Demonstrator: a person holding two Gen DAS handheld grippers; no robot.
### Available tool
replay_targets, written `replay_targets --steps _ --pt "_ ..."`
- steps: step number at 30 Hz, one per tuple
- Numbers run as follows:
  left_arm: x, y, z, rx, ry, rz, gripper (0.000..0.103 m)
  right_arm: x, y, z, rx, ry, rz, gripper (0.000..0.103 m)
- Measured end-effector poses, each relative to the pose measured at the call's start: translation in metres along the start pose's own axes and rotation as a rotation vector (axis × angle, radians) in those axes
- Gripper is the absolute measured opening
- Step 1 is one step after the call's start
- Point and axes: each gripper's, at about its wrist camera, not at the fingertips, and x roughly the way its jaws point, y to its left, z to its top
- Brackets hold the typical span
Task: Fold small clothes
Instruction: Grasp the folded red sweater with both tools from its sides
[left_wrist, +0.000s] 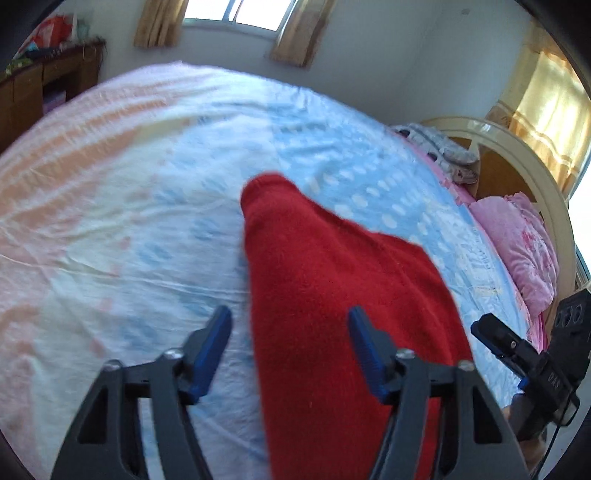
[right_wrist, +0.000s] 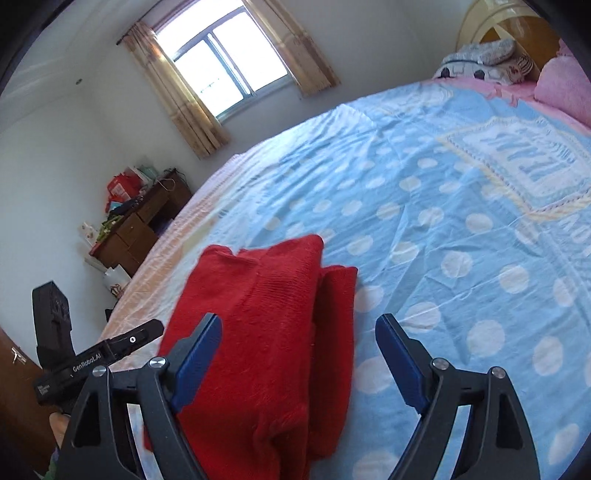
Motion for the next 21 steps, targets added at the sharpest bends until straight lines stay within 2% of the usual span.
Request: replay_targets --steps 2,3,6,7,8,11,15,21 --pt "0.013 0.000 -0.006 -0.023 0.022 0.010 0.053 0.017 -0.005 -0.002 0.014 0.017 0.002 0.085" --pt "0.013 -0.001 -0.010 -0.029 -0.006 0.007 0.054 0.025 -0.008 -0.005 0.016 0.031 0.004 0.085" --pt "0.012 -0.011 -0.023 0.041 -0.075 0.035 0.057 0.045 -0.014 -0.022 0.011 0.074 -0.019 0.083" --pt "0.011 -0.012 -0.026 0.052 -0.093 0.037 0.057 0.041 -0.012 -0.021 0.007 0.061 -0.007 0.069" --pt "0.011 -0.012 -0.027 0.056 -0.103 0.036 0.057 0.041 -0.011 -0.021 0.000 0.063 0.020 0.062" --pt "0.012 -0.006 -0.026 0.030 -0.094 0.004 0.057 0.046 -0.011 -0.024 -0.004 0.082 0.055 0.053" --pt "0.014 0.005 -0.022 -0.014 -0.076 -0.046 0.058 0.048 -0.014 -0.025 0.010 0.092 0.076 0.053" --pt "0.014 -0.001 -0.022 0.005 -0.087 -0.028 0.058 0.049 -0.016 -0.025 0.016 0.094 0.082 0.054"
